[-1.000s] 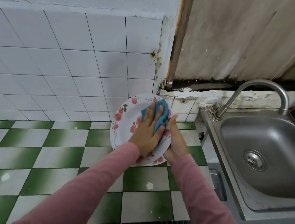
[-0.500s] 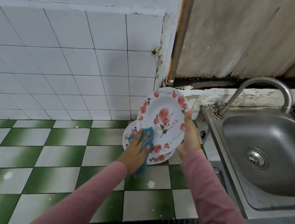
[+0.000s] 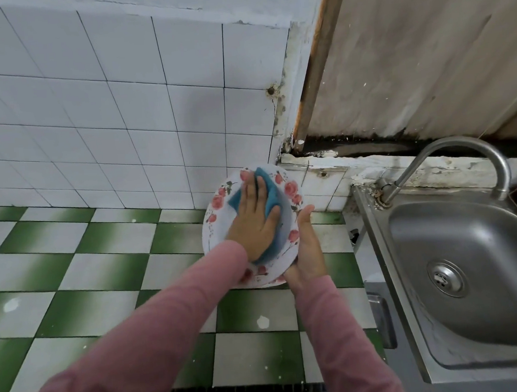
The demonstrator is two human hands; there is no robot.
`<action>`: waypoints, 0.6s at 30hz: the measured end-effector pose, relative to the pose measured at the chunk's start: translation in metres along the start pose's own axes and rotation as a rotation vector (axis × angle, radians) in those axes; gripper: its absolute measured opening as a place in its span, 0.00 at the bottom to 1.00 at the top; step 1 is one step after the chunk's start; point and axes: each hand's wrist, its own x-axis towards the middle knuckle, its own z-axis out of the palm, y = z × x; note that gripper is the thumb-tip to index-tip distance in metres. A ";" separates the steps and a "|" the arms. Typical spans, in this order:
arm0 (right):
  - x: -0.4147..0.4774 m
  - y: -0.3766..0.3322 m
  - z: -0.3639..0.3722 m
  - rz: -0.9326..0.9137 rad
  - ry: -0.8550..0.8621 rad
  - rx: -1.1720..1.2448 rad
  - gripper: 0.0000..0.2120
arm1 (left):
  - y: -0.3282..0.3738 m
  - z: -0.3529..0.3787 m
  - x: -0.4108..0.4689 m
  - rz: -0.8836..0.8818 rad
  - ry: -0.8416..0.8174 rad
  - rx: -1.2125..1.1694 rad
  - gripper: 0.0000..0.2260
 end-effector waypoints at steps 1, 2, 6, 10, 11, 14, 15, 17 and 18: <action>-0.002 -0.002 -0.002 0.005 -0.010 0.020 0.37 | -0.010 -0.002 0.001 -0.004 -0.010 0.082 0.29; -0.002 -0.005 -0.003 0.010 -0.020 0.043 0.36 | -0.017 -0.003 -0.001 -0.008 -0.020 0.153 0.29; -0.002 -0.016 -0.007 -0.024 0.017 0.027 0.36 | -0.033 0.006 -0.020 -0.056 -0.191 0.248 0.27; 0.011 -0.021 -0.015 -0.094 0.122 -0.034 0.47 | -0.022 0.014 -0.046 -0.006 -0.337 0.012 0.29; 0.015 -0.024 -0.015 -0.086 0.135 -0.031 0.46 | -0.020 0.014 -0.049 0.030 -0.316 -0.004 0.31; 0.025 -0.036 -0.008 -0.044 0.186 -0.023 0.42 | -0.025 0.014 -0.053 0.157 -0.143 0.040 0.33; 0.027 -0.040 -0.004 -0.027 0.219 -0.028 0.39 | -0.027 0.014 -0.054 0.180 -0.091 0.047 0.31; 0.029 -0.048 0.005 0.000 0.274 -0.031 0.32 | -0.028 0.012 -0.054 0.193 -0.002 0.051 0.24; 0.027 -0.053 0.010 0.008 0.280 -0.049 0.30 | -0.029 0.010 -0.052 0.203 0.048 0.056 0.22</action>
